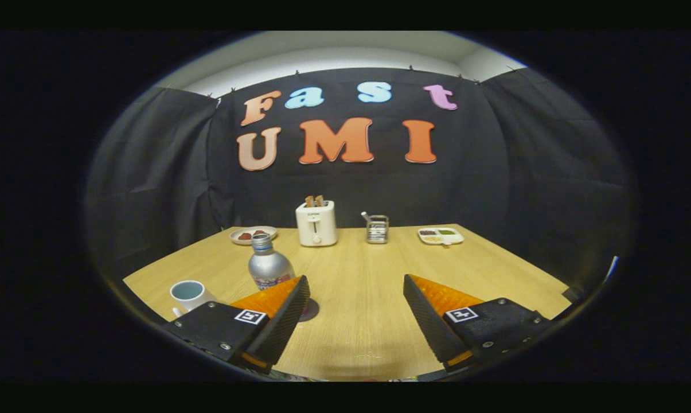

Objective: Take the bottle from table, then pour the juice into the cup, finally place the bottle on the coaster

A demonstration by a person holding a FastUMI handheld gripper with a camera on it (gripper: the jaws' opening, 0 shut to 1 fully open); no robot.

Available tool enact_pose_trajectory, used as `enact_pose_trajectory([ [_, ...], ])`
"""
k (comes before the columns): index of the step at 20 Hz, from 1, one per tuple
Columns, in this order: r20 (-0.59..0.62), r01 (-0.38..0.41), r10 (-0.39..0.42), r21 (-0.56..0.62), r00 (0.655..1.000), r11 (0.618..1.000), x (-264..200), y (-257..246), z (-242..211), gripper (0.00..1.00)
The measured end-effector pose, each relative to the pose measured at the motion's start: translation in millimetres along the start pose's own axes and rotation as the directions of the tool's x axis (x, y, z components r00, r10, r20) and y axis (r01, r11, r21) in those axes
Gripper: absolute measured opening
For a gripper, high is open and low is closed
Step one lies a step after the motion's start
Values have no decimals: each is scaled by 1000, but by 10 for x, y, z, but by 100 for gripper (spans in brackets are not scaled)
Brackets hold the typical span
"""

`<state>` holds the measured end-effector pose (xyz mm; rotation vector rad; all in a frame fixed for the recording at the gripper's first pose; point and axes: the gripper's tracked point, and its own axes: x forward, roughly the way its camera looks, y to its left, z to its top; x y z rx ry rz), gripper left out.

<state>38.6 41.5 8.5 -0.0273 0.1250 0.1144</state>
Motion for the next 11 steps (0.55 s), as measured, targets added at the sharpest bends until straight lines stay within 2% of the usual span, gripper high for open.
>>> enact_pose_trajectory([
  [4, 74, 109, -105, -39, 992, 993, -179, -294, 229, 97],
  [9, 66, 82, -78, -54, 995, 995, -270, -133, 187, 98],
  [11, 67, 95, -90, -80, 994, 992, -283, -134, 163, 98],
])
